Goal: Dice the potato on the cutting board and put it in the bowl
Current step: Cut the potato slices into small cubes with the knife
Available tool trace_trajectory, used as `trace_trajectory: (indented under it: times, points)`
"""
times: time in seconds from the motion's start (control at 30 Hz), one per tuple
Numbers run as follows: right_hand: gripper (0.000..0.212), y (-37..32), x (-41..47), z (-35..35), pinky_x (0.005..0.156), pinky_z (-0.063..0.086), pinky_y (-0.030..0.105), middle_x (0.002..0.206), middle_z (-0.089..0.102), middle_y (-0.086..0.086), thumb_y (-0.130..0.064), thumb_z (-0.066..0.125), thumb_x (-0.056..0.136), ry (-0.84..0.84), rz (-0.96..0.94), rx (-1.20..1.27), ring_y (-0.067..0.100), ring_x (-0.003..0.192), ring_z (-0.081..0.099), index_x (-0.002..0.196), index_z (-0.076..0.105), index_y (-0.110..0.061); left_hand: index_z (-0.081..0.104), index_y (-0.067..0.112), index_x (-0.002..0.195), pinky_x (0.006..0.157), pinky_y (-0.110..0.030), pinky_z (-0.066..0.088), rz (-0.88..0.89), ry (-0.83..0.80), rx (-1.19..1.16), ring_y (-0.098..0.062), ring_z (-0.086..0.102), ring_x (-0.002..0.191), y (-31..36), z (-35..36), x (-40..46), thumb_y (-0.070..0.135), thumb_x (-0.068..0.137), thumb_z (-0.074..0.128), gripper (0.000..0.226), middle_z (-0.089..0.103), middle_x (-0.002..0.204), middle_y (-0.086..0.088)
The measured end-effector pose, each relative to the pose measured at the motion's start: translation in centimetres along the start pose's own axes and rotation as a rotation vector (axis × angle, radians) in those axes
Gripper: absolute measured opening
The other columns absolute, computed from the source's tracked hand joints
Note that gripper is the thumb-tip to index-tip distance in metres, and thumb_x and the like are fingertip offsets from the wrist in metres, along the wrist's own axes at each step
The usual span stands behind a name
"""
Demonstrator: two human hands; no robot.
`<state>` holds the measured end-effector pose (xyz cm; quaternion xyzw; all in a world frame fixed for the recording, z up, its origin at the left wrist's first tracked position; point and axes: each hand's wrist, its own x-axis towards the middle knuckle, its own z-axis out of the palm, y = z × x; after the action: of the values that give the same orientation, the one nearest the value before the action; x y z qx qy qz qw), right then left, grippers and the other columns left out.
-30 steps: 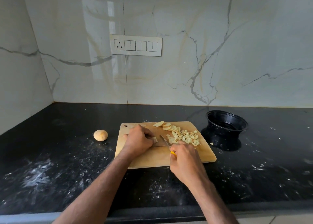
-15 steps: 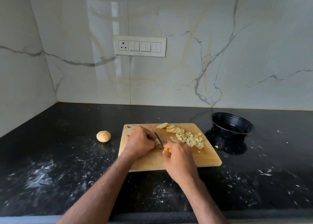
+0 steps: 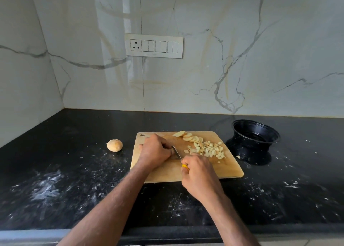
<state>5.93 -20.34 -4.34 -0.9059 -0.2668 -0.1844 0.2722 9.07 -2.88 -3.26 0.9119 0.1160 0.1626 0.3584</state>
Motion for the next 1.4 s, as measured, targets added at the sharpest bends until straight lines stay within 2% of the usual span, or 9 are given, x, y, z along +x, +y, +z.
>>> trace_trajectory:
  times: [0.13, 0.2, 0.4, 0.67, 0.9, 0.97, 1.1, 1.3, 1.4]
  points:
    - [0.013, 1.1, -1.1, -0.9, 0.073, 0.048, 0.014, 0.092, 0.062, -0.010, -0.014, 0.063, 0.093, 0.019, 0.042, -0.015, 0.005, 0.082, 0.054, 0.098, 0.075, -0.016, 0.080, 0.021, 0.078, 0.055, -0.007, 0.042, 0.033, -0.009, -0.009, -0.003, 0.063, 0.072, -0.4, -0.1, 0.1, 0.020, 0.077, 0.085, 0.006, 0.070, 0.073, 0.015]
    - [0.015, 1.5, -1.4, -1.1, 0.069, 0.046, 0.011, 0.089, 0.059, -0.013, -0.013, 0.065, 0.092, 0.045, 0.070, 0.000, 0.003, 0.080, 0.055, 0.101, 0.076, -0.017, 0.081, 0.021, 0.081, 0.050, -0.005, 0.041, 0.051, -0.050, -0.028, -0.001, 0.063, 0.068, -0.7, -0.5, 0.2, 0.013, 0.078, 0.082, 0.008, 0.071, 0.072, 0.015]
    - [0.020, 0.7, -0.7, -0.5, 0.081, 0.057, 0.027, 0.097, 0.066, -0.008, -0.015, 0.066, 0.092, 0.084, 0.067, 0.074, 0.006, 0.087, 0.061, 0.109, 0.076, -0.016, 0.081, 0.022, 0.083, 0.054, -0.008, 0.046, 0.074, -0.065, -0.033, -0.001, 0.065, 0.070, -0.6, -0.8, 0.1, 0.009, 0.077, 0.081, 0.014, 0.072, 0.075, 0.016]
    - [0.016, -1.0, 0.9, 1.0, 0.075, 0.053, 0.019, 0.097, 0.066, -0.008, -0.018, 0.066, 0.093, 0.079, 0.033, 0.036, 0.005, 0.085, 0.058, 0.107, 0.075, -0.017, 0.082, 0.021, 0.082, 0.076, -0.030, 0.060, 0.069, -0.069, -0.041, -0.008, 0.068, 0.078, -0.6, -0.7, 0.3, 0.010, 0.078, 0.081, 0.013, 0.075, 0.081, 0.010]
    - [0.021, -1.1, 1.1, 0.9, 0.080, 0.056, 0.019, 0.106, 0.070, -0.004, -0.017, 0.065, 0.094, 0.044, 0.018, 0.001, 0.007, 0.089, 0.063, 0.112, 0.075, -0.015, 0.082, 0.021, 0.081, 0.070, -0.022, 0.058, 0.037, -0.036, -0.038, -0.004, 0.066, 0.073, -0.9, -0.3, 0.7, 0.011, 0.078, 0.083, 0.010, 0.074, 0.077, 0.011]
    - [0.021, -1.1, 0.9, 0.7, 0.081, 0.055, 0.018, 0.108, 0.070, -0.003, -0.016, 0.065, 0.094, 0.023, 0.021, 0.007, 0.008, 0.091, 0.064, 0.112, 0.075, -0.014, 0.082, 0.021, 0.081, 0.075, -0.029, 0.060, 0.025, -0.027, -0.041, -0.005, 0.067, 0.075, -0.8, -0.2, 0.6, 0.013, 0.078, 0.083, 0.009, 0.074, 0.077, 0.010]
    - [0.011, -0.8, 0.0, 0.0, 0.071, 0.045, 0.010, 0.098, 0.068, -0.005, -0.015, 0.064, 0.093, -0.006, 0.017, 0.018, 0.007, 0.088, 0.061, 0.097, 0.075, -0.013, 0.081, 0.022, 0.080, 0.085, -0.038, 0.057, 0.010, -0.015, -0.039, -0.009, 0.066, 0.081, -0.7, -0.2, 0.5, 0.016, 0.079, 0.084, 0.007, 0.073, 0.078, 0.011]
    - [0.009, 0.5, -1.5, -1.9, 0.066, 0.054, 0.028, 0.077, 0.063, -0.007, -0.012, 0.065, 0.089, -0.004, 0.101, 0.020, 0.006, 0.076, 0.059, 0.085, 0.072, -0.006, 0.081, 0.022, 0.080, 0.077, -0.029, 0.060, 0.060, -0.034, -0.066, -0.006, 0.067, 0.078, -0.9, -0.5, 0.3, 0.017, 0.078, 0.086, 0.008, 0.074, 0.079, 0.010]
    - [0.009, 0.5, -1.7, -2.4, 0.066, 0.052, 0.022, 0.076, 0.061, -0.011, -0.013, 0.067, 0.088, 0.036, 0.104, 0.019, 0.003, 0.076, 0.057, 0.081, 0.071, -0.008, 0.083, 0.021, 0.086, 0.077, -0.025, 0.058, 0.063, -0.041, -0.084, -0.006, 0.067, 0.080, -1.1, -0.8, 0.5, 0.017, 0.082, 0.083, 0.006, 0.075, 0.082, 0.009]
